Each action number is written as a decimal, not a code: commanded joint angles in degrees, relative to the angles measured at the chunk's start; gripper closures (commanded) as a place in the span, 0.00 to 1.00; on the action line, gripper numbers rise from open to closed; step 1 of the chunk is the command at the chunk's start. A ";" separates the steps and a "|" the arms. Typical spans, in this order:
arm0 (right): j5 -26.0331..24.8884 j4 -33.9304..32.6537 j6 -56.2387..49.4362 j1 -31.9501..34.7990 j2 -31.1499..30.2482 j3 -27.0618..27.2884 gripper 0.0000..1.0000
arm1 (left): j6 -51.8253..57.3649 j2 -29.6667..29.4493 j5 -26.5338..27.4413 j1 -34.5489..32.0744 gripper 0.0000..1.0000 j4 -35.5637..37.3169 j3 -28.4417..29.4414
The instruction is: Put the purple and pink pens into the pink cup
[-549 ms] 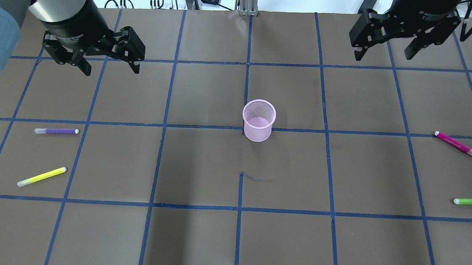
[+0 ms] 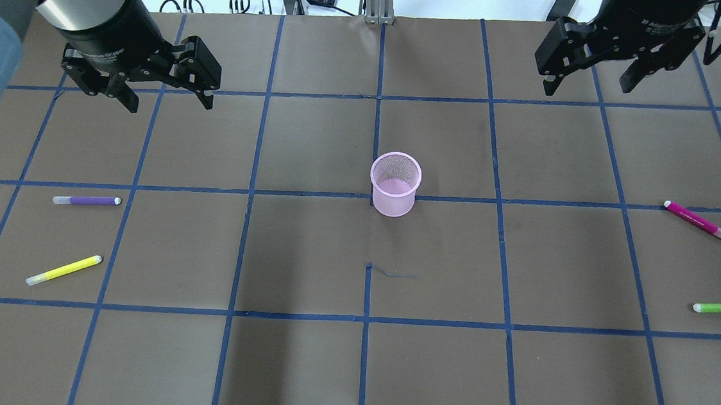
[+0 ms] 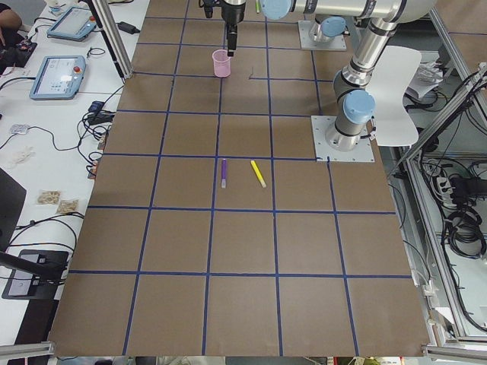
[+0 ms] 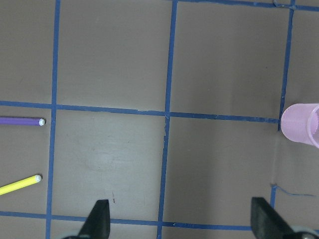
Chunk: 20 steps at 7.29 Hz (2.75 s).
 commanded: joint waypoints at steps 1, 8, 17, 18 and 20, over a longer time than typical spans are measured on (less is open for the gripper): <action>-0.89 -0.12 -1.78 -0.35 -0.14 0.85 0.00 | 0.03 0.08 0.30 0.04 0.00 -0.12 -0.21; -7.40 -25.01 -56.51 -24.49 3.36 23.65 0.00 | 0.11 -1.49 0.57 0.22 0.00 0.67 -1.79; 2.53 -42.85 -80.45 -32.70 22.71 23.44 0.07 | 80.70 -5.17 5.80 15.23 0.00 1.55 -12.78; 2.44 -42.85 -80.45 -32.70 22.80 23.44 0.09 | 84.89 -7.19 14.46 15.33 0.00 3.46 -13.22; 2.01 -43.11 -80.36 -32.70 24.02 23.80 0.15 | 93.87 -12.19 21.63 15.16 0.00 9.68 -13.75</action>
